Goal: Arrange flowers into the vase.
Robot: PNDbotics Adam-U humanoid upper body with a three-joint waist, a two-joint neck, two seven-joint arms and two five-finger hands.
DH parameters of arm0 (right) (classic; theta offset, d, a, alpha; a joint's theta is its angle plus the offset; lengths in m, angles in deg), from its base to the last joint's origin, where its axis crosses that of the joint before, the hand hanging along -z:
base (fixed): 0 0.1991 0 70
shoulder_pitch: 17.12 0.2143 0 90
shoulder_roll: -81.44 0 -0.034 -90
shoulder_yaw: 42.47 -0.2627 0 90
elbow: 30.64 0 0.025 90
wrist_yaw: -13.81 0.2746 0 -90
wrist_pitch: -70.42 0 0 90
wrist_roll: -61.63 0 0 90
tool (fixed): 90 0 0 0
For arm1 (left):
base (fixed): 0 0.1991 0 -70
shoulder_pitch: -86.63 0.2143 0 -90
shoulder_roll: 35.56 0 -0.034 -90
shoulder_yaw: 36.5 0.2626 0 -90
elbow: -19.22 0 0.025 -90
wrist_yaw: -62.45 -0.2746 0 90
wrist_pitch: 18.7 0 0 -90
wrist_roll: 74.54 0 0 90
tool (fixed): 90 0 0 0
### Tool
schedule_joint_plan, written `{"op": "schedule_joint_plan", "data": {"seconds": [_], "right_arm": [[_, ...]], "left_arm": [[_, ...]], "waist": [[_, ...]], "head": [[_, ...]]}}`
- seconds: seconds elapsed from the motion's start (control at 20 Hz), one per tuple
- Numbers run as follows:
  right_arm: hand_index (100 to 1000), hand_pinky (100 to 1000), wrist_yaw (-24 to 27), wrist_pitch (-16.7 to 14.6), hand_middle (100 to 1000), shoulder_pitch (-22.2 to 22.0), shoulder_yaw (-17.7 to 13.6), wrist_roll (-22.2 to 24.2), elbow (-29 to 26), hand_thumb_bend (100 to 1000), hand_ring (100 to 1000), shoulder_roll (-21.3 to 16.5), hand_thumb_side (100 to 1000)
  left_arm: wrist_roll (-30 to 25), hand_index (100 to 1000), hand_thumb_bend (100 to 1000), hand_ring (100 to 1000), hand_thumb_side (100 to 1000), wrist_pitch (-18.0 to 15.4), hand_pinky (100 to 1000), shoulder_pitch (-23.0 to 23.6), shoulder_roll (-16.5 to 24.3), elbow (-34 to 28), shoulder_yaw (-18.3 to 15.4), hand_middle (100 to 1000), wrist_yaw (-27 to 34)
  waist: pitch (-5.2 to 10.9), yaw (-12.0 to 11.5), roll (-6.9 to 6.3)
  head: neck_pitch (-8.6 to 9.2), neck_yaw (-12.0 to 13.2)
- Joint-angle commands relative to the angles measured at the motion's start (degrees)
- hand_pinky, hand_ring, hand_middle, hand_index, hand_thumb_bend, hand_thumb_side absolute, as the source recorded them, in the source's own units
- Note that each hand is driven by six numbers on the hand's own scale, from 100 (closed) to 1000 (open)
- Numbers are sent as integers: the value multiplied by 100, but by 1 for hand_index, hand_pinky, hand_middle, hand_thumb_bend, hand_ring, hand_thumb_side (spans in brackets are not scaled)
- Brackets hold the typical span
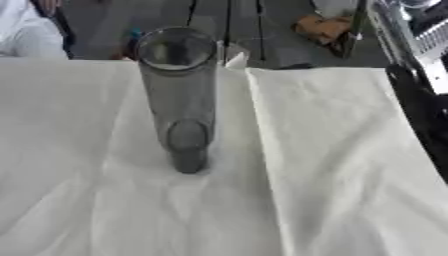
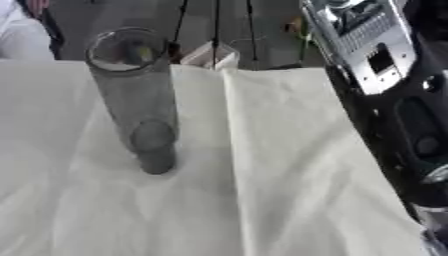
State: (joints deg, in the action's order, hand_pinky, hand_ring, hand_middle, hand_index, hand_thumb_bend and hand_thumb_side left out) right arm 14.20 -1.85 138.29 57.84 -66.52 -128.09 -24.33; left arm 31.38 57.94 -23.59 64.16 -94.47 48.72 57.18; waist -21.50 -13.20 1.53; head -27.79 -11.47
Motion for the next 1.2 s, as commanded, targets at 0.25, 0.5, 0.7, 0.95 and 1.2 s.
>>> {"op": "schedule_joint_plan", "data": {"seconds": [0.25, 0.5, 0.7, 0.95, 1.2], "right_arm": [[100, 100, 251, -147, 100, 506, -47, -313, 103, 100, 100, 250, 447], [100, 100, 394, -270, 100, 709, -25, -409, 190, 100, 100, 532, 445], [100, 100, 480, -304, 100, 839, -20, -489, 248, 100, 100, 717, 444], [100, 100, 696, -219, 100, 919, 4, -488, 275, 100, 100, 892, 440], [100, 100, 1201, 193, 100, 865, 113, -371, 183, 100, 100, 865, 431]], "left_arm": [[-56, 941, 100, 850, 977, -25, 759, -134, 179, -89, 40, 862, 57], [-88, 940, 100, 847, 976, -28, 759, -184, 164, -89, 63, 861, 101], [-115, 940, 100, 845, 975, -32, 758, -237, 145, -89, 84, 861, 142], [-140, 940, 100, 844, 974, -25, 758, -276, 134, -89, 97, 861, 185], [-123, 939, 100, 844, 973, -11, 758, -245, 148, -89, 73, 861, 198]], "waist": [[289, -80, 101], [326, -139, 123], [366, -194, 150], [418, -247, 183], [462, -255, 216]], "head": [[212, 23], [200, -117], [178, -246], [107, -333], [57, -316]]}}
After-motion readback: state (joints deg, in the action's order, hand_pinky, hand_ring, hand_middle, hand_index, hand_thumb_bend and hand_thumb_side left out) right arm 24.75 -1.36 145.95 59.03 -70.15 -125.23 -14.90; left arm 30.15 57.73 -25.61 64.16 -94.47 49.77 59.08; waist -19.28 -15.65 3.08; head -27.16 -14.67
